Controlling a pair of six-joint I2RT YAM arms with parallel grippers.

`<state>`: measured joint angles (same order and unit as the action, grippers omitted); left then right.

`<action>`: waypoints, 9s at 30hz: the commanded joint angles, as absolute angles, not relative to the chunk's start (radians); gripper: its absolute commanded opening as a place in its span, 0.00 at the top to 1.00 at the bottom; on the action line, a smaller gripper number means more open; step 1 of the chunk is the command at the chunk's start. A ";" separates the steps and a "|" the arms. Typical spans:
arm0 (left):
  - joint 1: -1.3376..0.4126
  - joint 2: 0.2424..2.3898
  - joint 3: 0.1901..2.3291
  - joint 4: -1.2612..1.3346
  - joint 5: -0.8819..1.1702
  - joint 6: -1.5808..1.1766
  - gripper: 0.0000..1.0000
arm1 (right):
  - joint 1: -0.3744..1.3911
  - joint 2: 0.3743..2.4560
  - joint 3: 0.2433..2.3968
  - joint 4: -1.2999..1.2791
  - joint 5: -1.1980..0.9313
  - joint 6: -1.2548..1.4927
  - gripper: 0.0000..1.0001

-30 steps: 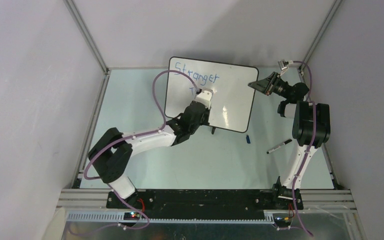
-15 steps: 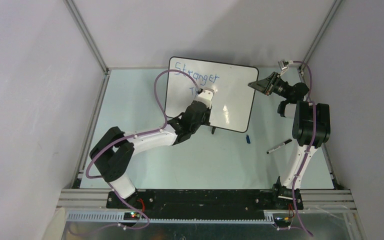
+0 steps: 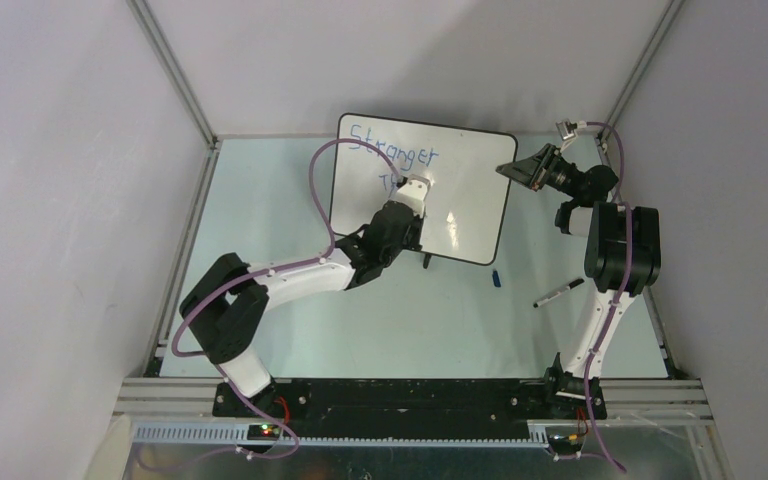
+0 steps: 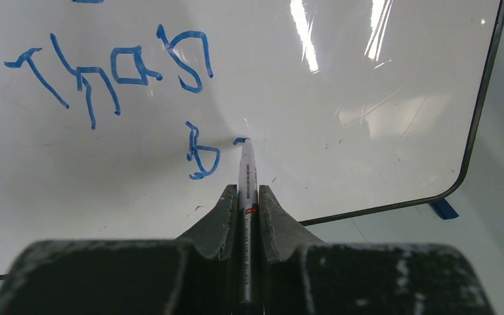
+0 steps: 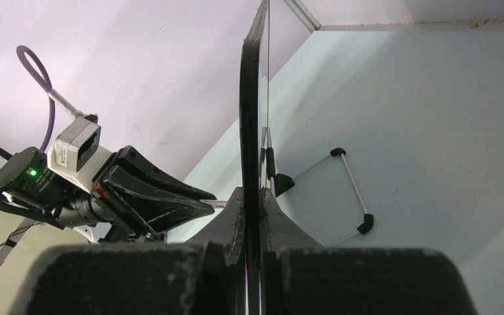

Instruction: Write a sentence on the whiteboard

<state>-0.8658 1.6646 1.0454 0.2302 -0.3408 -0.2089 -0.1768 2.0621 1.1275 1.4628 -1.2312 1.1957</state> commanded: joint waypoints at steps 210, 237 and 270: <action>-0.853 1.677 1.133 0.208 -0.322 -0.186 1.00 | -0.176 1.985 1.137 1.506 -1.224 1.248 1.00; -0.855 1.613 1.086 0.177 -0.321 -0.174 1.00 | -0.175 1.983 1.137 1.506 -1.227 1.249 1.00; -0.842 1.328 1.065 0.087 -0.460 -0.333 1.00 | -0.166 1.986 1.137 1.505 -1.209 1.248 1.00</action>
